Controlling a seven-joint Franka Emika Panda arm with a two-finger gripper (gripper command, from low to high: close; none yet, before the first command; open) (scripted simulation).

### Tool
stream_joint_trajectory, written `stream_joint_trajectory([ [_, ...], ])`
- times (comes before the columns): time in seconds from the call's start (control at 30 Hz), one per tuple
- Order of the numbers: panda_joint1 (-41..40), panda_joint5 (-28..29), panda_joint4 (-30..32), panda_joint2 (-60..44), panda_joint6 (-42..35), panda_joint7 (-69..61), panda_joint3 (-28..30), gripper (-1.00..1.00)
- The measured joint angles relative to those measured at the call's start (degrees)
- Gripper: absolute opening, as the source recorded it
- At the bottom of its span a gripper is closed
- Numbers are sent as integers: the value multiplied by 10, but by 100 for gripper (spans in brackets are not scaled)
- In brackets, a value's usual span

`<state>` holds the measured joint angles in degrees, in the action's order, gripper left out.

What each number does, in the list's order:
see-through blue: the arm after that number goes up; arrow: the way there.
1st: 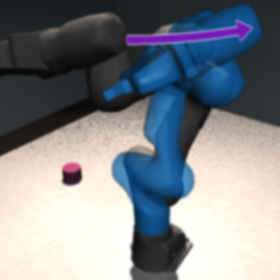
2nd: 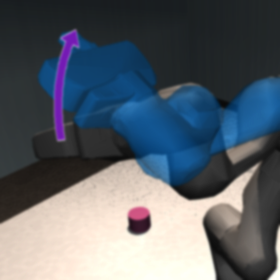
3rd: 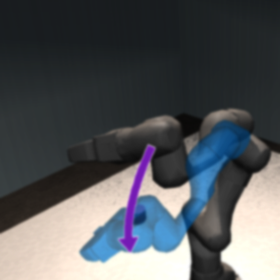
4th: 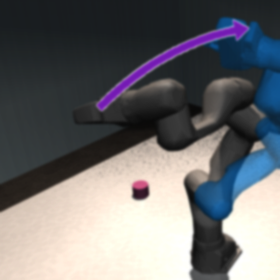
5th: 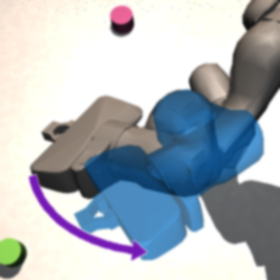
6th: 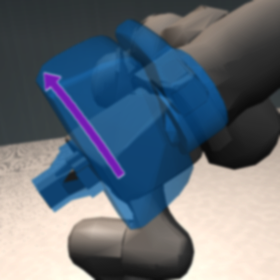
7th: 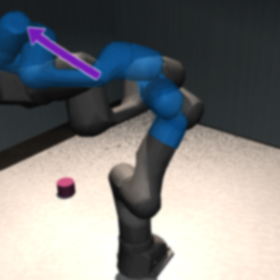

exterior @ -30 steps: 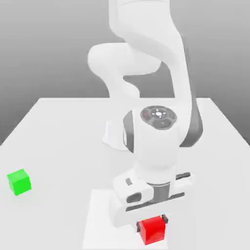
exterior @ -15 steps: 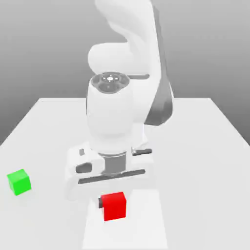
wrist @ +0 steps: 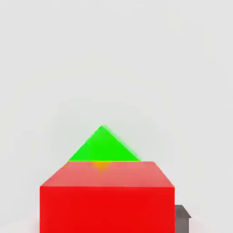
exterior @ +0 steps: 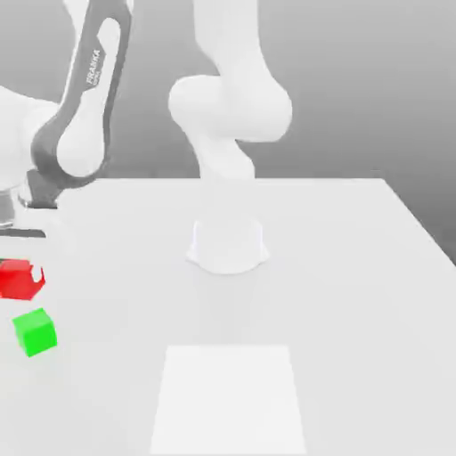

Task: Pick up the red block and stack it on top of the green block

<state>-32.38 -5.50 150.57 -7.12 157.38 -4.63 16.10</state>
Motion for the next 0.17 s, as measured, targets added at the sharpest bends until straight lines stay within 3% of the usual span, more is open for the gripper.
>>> stream_joint_trajectory([
  [0.03,-5,-14,-1,-18,16,-10,-8,-100],
  [0.07,-11,-27,-1,-35,31,-20,-16,100],
  [0.17,-11,-27,-1,-35,31,-20,-16,100],
])
